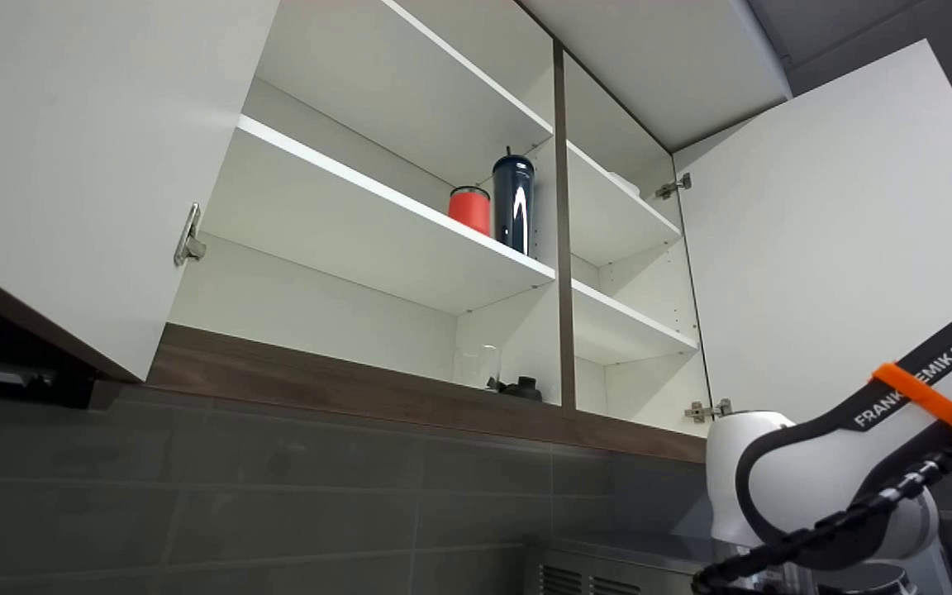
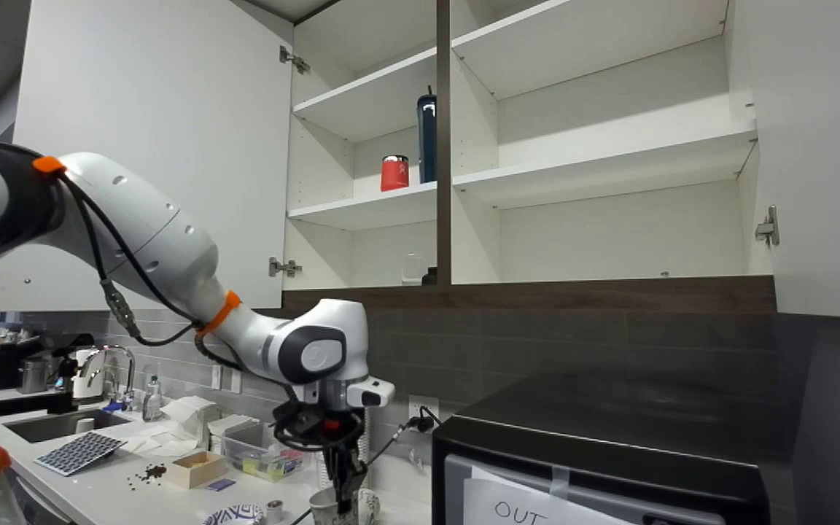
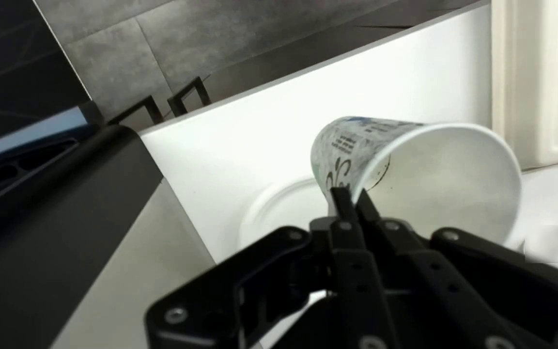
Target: Put one coffee cup in the open upper cabinet.
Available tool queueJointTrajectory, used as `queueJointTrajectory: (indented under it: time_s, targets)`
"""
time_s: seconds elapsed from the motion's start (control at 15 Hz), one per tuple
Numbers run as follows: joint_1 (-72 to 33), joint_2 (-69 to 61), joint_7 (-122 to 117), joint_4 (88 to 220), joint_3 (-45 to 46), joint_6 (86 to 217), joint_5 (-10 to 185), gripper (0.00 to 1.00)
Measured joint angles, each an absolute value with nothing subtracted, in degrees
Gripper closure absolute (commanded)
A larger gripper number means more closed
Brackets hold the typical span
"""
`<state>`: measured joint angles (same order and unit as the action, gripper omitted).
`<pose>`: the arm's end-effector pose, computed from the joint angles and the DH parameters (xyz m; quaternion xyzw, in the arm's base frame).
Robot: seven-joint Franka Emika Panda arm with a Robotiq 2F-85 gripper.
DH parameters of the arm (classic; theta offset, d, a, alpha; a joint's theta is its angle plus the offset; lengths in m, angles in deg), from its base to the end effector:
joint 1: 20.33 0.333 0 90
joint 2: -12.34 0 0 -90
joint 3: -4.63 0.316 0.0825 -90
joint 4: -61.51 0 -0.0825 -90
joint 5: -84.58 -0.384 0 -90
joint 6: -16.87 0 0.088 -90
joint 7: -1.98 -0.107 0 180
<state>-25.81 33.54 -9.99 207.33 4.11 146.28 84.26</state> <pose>0.4199 -0.0440 0.4079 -0.9866 0.1575 -0.0415 0.0061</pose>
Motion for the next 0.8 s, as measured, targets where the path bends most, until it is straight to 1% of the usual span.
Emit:
queueJointTrajectory:
  time_s: [0.27, 0.53, 0.6, 0.8]
  targets:
    - [-22.3, 35.8, -5.3, 202.0, 6.3, 141.2, 84.4, 0.99]
    - [-19.4, 36.2, -2.5, 193.9, 7.5, 135.1, 84.4, 0.99]
    - [-19.0, 36.1, -2.3, 191.5, 7.8, 133.6, 84.4, 0.96]
    - [-18.6, 35.9, -2.3, 186.3, 8.7, 131.0, 84.4, 0.96]
